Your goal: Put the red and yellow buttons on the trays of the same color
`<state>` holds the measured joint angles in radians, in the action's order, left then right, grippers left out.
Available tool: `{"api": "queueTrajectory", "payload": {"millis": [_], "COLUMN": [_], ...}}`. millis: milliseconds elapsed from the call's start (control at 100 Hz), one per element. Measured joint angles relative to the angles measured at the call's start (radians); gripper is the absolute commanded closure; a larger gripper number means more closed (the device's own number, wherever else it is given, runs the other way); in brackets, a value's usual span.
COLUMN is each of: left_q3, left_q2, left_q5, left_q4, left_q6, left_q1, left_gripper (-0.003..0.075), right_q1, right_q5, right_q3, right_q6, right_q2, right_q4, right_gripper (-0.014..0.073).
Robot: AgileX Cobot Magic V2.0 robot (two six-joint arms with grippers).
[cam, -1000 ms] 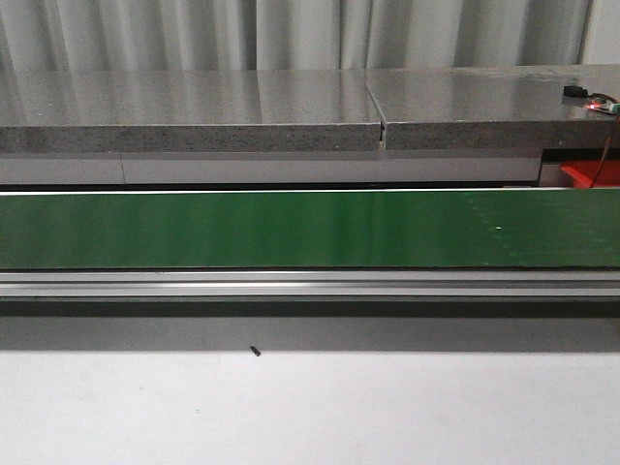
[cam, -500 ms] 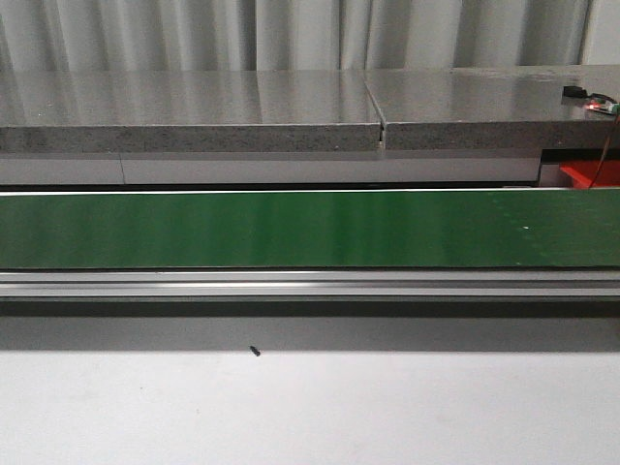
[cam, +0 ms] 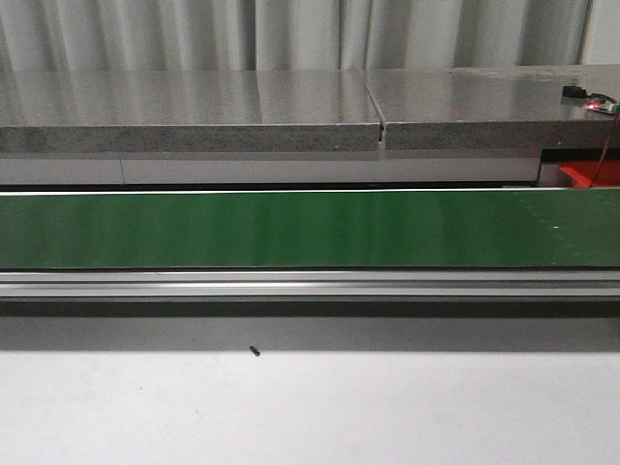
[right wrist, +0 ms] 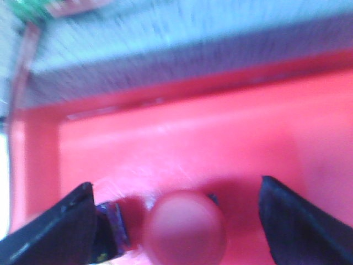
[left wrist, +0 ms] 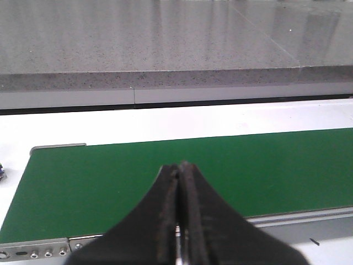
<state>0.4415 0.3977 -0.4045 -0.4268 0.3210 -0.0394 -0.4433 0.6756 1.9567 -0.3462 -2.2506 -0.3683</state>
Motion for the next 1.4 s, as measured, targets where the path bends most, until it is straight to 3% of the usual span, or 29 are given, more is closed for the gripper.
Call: {"api": "queueTrajectory", "payload": {"millis": [410,730,1020,1400], "left_q3": [0.000,0.000,0.000,0.000], "left_q2": [0.000,0.000,0.000,0.000], "left_q5": [0.000,0.000,0.000,0.000], "left_q4": [0.000,0.000,0.000,0.000], "left_q6": [0.000,0.000,0.000,0.000], "left_q1": [0.000,0.000,0.000,0.000], "left_gripper": [0.0741,0.0741,0.0741,0.0741], "right_q1": [0.008,0.127,0.241,0.255], "right_q5": [0.150,0.212,0.160,0.024], "right_q3": [0.000,-0.060,-0.356,-0.890], "right_q6": [0.000,0.005,0.007,0.007], "right_q2": [0.223,0.429,0.700,1.197], "right_q4": [0.004,0.006,0.006,0.006], "right_gripper": [-0.0009,-0.0007,-0.0007,-0.0007]}}
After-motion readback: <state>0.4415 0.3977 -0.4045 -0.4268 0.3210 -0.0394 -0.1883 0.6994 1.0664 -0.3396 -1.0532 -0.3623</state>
